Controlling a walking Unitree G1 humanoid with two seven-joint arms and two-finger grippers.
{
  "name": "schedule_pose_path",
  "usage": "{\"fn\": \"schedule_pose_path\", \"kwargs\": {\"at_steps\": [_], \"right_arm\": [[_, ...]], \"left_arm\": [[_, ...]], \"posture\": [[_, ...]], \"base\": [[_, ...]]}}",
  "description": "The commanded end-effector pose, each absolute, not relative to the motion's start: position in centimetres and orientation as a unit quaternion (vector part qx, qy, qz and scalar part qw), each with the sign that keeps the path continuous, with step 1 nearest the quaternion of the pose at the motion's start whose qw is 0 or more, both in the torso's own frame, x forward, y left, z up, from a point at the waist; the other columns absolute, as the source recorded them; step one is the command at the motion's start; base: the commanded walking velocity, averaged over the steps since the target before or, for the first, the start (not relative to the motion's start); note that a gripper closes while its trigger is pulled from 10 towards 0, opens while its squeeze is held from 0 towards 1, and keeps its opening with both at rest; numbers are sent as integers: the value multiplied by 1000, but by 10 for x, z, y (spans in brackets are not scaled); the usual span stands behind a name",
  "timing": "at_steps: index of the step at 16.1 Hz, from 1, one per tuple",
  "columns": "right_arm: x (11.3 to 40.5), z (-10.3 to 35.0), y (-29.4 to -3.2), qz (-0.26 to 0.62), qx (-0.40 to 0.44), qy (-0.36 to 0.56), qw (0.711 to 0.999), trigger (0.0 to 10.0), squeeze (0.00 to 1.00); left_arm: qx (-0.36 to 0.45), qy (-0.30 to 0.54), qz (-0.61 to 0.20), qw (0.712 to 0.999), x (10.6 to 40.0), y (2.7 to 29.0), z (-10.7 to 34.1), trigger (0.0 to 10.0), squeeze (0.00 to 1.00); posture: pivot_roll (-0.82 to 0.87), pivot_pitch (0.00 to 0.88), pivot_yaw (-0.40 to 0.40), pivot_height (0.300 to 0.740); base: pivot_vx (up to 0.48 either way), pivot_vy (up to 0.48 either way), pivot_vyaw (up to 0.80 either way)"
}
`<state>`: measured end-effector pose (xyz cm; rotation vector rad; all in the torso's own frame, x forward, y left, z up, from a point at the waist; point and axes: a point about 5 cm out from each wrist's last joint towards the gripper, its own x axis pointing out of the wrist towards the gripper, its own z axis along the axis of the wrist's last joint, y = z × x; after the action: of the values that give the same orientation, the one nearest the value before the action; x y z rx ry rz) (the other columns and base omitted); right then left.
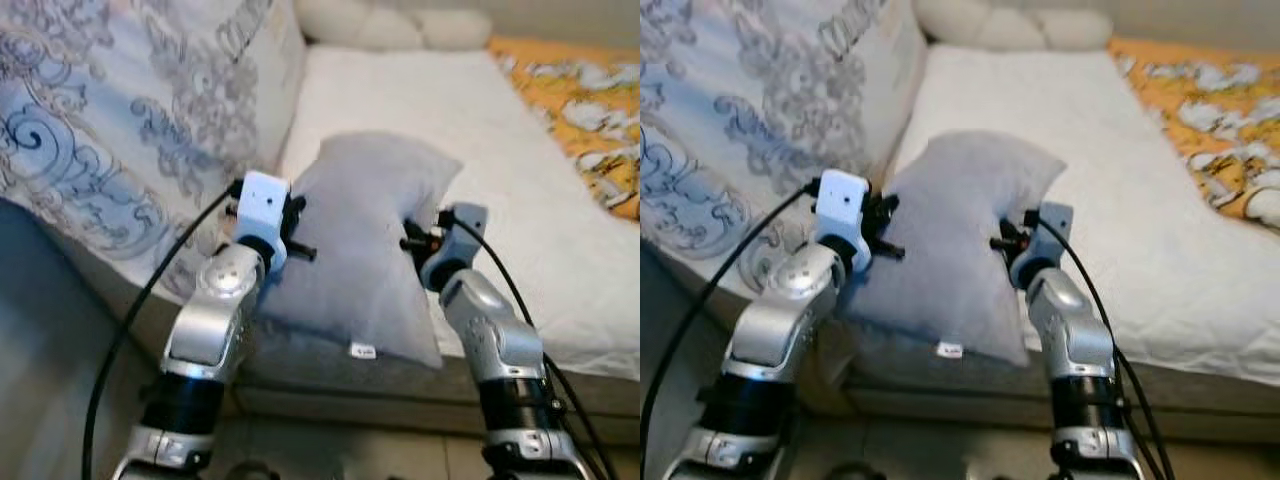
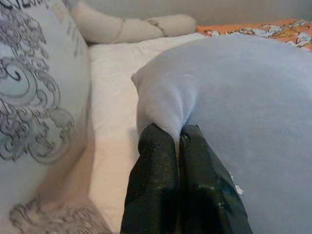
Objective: Clean up the room
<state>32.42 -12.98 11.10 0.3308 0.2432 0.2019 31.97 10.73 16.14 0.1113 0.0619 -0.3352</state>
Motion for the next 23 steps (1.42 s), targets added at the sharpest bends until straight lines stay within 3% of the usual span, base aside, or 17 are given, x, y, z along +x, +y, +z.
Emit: {"fn": "schedule_pose_path", "kwargs": {"at_steps": [1, 23], "right_arm": [[328, 119, -121, 118, 159, 105, 975, 10000, 0], [337, 123, -122, 121, 151, 98, 976, 10000, 0]], "left_arm": [[57, 10, -153, 987, 323, 113, 171, 10000, 0], [48, 10, -140, 989, 328, 117, 173, 10000, 0]], "posture": [[57, 0, -18, 740], [54, 0, -15, 740]], "base": [[259, 0, 0], [303, 0, 0]]}}
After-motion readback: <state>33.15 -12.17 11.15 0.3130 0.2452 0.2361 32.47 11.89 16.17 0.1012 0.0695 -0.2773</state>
